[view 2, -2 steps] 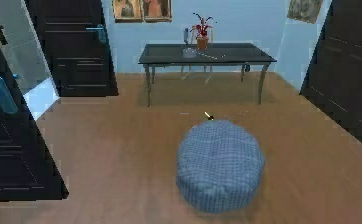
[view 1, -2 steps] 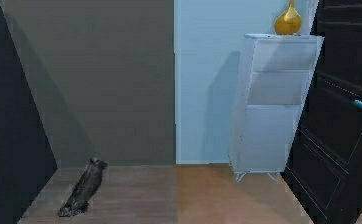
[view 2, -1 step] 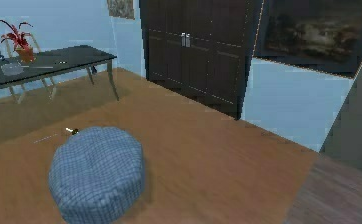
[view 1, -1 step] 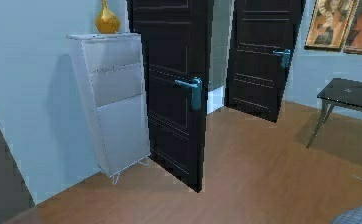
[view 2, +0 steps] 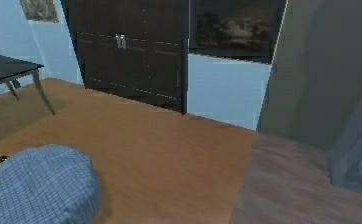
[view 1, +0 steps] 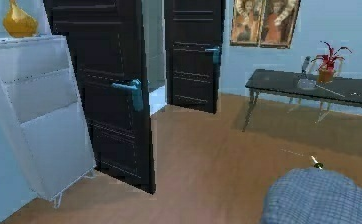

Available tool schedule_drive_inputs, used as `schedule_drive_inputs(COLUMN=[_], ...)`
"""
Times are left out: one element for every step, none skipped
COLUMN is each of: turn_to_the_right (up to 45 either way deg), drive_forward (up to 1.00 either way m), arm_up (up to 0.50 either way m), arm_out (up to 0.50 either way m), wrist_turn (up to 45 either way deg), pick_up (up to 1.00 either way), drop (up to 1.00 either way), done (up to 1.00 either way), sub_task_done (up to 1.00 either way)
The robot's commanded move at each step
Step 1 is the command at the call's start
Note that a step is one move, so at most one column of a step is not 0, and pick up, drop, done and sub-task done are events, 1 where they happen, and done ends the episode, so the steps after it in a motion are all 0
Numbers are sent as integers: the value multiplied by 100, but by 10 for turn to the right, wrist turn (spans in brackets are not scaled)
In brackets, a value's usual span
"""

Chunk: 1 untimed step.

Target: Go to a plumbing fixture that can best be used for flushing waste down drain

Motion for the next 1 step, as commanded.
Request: schedule_drive_inputs(turn_to_the_right=[0], drive_forward=[100], arm_up=[0], arm_out=[0], wrist_turn=[0], pick_up=[0], drop=[0], done=[0], sub_task_done=[0])
